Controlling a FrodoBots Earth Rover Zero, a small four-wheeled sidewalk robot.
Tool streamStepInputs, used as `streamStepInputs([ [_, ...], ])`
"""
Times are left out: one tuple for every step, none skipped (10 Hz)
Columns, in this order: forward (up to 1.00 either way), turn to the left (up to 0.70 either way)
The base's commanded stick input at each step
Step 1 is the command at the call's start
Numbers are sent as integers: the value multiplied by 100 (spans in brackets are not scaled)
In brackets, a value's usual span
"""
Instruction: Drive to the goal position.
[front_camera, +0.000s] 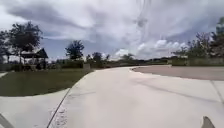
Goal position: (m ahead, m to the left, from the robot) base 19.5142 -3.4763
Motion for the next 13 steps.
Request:
streamStepInputs([
  [85, 0],
  [85, 28],
  [85, 34],
  [85, 34],
  [85, 34],
  [85, 29],
  [85, 0],
  [85, 0],
  [85, 0],
  [85, 0],
  [85, 0],
  [85, 0],
  [85, 0],
])
